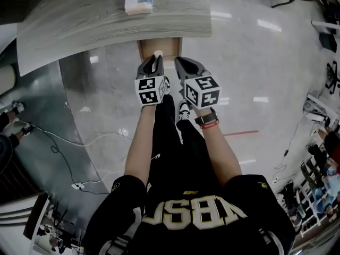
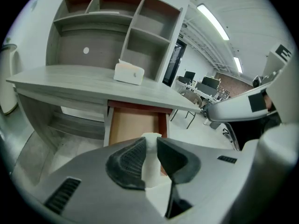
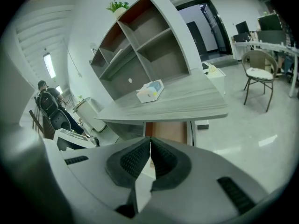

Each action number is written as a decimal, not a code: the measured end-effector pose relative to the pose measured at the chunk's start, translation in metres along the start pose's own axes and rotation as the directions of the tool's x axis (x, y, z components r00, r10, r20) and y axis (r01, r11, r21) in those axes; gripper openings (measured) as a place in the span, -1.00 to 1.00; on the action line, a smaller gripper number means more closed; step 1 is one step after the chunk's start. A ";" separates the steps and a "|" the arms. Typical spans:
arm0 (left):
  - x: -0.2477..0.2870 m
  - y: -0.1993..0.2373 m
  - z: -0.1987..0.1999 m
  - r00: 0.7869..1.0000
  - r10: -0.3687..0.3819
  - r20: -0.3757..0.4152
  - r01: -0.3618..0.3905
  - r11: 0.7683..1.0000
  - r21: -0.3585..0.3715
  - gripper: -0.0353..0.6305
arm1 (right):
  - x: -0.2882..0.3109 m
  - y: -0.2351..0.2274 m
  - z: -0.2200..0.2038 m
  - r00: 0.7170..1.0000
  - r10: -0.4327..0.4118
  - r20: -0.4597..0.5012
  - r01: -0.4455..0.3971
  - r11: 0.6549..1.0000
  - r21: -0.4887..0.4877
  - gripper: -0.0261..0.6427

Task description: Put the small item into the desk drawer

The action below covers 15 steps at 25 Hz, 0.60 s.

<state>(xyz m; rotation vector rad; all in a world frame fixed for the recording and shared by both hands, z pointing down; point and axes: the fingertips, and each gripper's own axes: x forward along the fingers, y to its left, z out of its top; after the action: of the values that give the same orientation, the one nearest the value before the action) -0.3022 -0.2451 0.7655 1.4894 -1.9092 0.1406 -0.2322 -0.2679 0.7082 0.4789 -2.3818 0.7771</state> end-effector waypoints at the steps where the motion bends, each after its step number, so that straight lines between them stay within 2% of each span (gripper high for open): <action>1: 0.005 0.001 -0.004 1.000 -0.004 -0.009 0.004 1.000 -0.002 -0.63 | 0.002 0.000 -0.002 1.000 0.001 -0.003 -0.001 1.000 0.002 -0.89; 15: 0.061 0.015 -0.054 0.995 -0.008 -0.099 0.012 0.999 0.041 -0.63 | 0.017 -0.021 -0.031 1.000 -0.014 -0.027 0.016 0.999 0.049 -0.89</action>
<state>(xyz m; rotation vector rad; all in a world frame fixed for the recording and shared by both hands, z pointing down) -0.2972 -0.2637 0.8462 1.4914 -1.8295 0.2459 -0.2223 -0.2667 0.7485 0.5030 -2.3370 0.8321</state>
